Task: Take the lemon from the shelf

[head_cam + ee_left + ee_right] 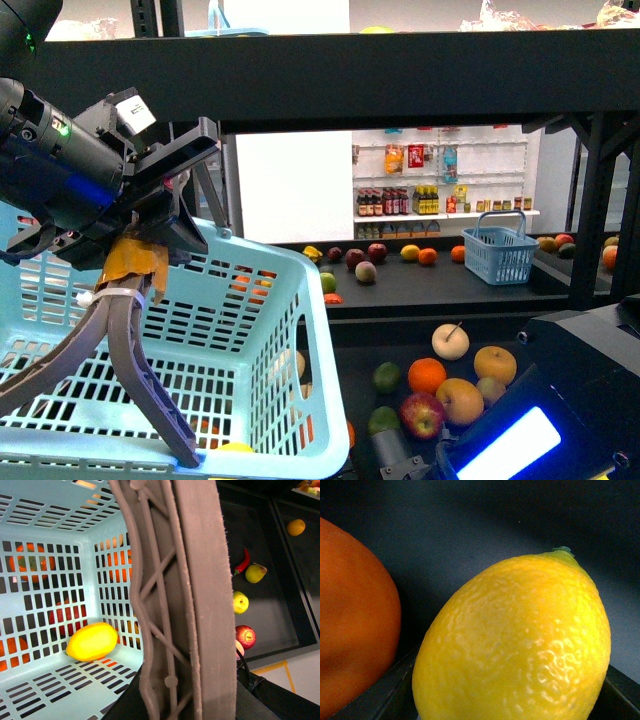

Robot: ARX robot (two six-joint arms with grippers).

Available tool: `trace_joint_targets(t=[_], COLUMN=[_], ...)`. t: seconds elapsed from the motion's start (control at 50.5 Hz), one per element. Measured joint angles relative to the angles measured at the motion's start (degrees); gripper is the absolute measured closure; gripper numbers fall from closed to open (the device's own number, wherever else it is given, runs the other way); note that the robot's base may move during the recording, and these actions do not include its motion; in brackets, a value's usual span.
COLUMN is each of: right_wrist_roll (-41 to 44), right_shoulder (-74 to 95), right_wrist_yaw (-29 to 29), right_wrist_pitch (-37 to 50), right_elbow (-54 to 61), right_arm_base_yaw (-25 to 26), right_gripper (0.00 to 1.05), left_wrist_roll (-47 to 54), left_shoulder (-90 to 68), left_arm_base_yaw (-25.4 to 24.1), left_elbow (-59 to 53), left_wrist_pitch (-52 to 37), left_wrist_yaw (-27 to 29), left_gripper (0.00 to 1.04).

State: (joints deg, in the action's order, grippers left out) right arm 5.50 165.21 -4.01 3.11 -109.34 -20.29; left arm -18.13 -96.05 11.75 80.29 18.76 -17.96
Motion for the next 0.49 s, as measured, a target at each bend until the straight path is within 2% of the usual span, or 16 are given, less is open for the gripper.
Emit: trace_joint_targets(t=[0.495], right_wrist_roll=[-0.31], right_shoulder=[-0.61], right_wrist_yaw=[0.59], right_wrist_pitch=[0.72], right_elbow=[0.9], right_arm_base_yaw=[0.79], right_gripper=[0.32], left_wrist_roll=[0.0], left_shoulder=[0.0], left_arm_base_yaw=[0.0], left_elbow=[0.0], left_wrist_pitch=[0.0], left_wrist_yaw=[0.0], left_gripper=[0.88])
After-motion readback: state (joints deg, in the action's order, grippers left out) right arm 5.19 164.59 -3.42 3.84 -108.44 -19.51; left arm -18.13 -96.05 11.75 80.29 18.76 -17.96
